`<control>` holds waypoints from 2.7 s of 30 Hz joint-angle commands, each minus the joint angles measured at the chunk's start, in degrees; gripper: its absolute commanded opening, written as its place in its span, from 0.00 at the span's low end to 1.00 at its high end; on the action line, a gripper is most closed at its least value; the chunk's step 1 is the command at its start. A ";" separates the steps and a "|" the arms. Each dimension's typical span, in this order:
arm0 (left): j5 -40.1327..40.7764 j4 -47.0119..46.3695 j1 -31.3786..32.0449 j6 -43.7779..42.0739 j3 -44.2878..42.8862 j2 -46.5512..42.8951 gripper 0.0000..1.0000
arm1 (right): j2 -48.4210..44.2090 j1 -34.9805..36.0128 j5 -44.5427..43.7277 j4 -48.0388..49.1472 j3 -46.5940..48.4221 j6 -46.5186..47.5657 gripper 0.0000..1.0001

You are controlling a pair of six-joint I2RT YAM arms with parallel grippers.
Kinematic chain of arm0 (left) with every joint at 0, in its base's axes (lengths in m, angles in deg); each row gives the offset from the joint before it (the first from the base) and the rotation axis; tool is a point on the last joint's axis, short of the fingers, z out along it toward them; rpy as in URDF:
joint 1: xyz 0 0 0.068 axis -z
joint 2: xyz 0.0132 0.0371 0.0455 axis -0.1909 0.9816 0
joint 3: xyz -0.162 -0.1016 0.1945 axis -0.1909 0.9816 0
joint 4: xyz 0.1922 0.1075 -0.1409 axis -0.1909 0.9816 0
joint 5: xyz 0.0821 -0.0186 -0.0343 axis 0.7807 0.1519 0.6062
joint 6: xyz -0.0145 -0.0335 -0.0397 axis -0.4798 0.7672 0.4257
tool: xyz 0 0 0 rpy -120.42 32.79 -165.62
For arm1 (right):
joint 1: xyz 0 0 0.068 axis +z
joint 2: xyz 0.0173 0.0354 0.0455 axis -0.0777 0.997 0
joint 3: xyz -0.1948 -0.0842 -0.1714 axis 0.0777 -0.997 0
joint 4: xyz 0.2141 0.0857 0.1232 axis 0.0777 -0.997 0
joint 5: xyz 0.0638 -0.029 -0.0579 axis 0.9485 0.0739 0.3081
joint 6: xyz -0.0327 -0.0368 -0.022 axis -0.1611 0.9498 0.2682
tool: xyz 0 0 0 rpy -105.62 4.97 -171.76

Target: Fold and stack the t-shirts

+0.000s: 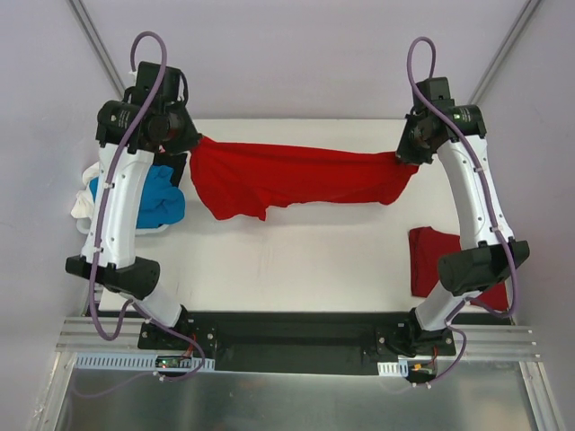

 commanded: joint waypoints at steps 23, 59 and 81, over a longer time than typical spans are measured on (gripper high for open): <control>-1.42 10.04 8.46 11.98 20.27 -22.51 0.00 | -16.88 8.04 2.43 -10.28 -4.25 -2.54 0.01; 10.13 -9.36 1.77 -0.32 -22.55 21.10 0.00 | 18.57 1.63 1.39 1.80 23.27 1.94 0.01; -1.16 -24.32 4.42 2.58 42.56 -0.73 0.00 | 3.51 4.88 16.41 6.83 -24.11 5.90 0.01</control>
